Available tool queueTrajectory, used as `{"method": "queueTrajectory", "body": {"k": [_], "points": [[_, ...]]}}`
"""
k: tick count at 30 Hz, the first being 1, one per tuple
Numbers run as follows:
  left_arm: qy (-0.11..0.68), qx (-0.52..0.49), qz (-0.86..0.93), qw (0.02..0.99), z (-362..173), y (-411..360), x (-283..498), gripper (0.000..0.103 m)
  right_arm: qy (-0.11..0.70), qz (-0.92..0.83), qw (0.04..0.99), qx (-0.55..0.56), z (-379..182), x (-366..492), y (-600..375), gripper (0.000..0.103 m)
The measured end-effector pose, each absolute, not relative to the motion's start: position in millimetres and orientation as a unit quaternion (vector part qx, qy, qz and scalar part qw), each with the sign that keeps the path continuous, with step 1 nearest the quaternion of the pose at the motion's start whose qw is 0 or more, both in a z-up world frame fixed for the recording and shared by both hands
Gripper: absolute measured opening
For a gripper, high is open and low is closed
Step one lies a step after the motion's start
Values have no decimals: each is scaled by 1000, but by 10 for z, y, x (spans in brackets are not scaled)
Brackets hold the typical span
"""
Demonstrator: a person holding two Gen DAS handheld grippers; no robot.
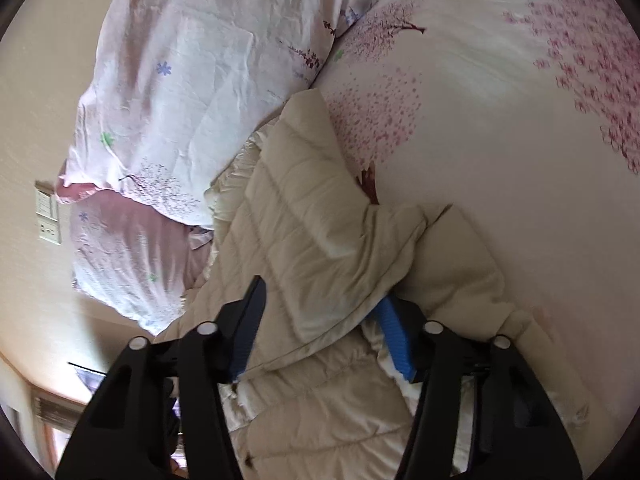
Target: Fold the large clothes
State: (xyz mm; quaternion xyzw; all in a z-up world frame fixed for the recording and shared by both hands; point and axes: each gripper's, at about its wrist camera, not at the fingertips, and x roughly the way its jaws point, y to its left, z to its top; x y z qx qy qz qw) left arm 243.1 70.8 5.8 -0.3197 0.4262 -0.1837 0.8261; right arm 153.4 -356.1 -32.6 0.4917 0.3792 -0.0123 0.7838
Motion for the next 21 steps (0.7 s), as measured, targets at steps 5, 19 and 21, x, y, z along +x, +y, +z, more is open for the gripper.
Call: {"method": "queueTrajectory", "body": {"k": [5, 19, 21], "points": [[458, -312, -173, 814, -196, 722, 2446, 6, 358, -69, 849, 382, -151, 1512, -3422, 8], [467, -299, -155, 818, -163, 853, 2266, 46, 447, 44, 878, 168, 326, 1537, -2344, 37], [451, -297, -151, 828, -73, 1009, 2139, 53, 441, 79, 884, 132, 384, 1612, -2031, 35]]}}
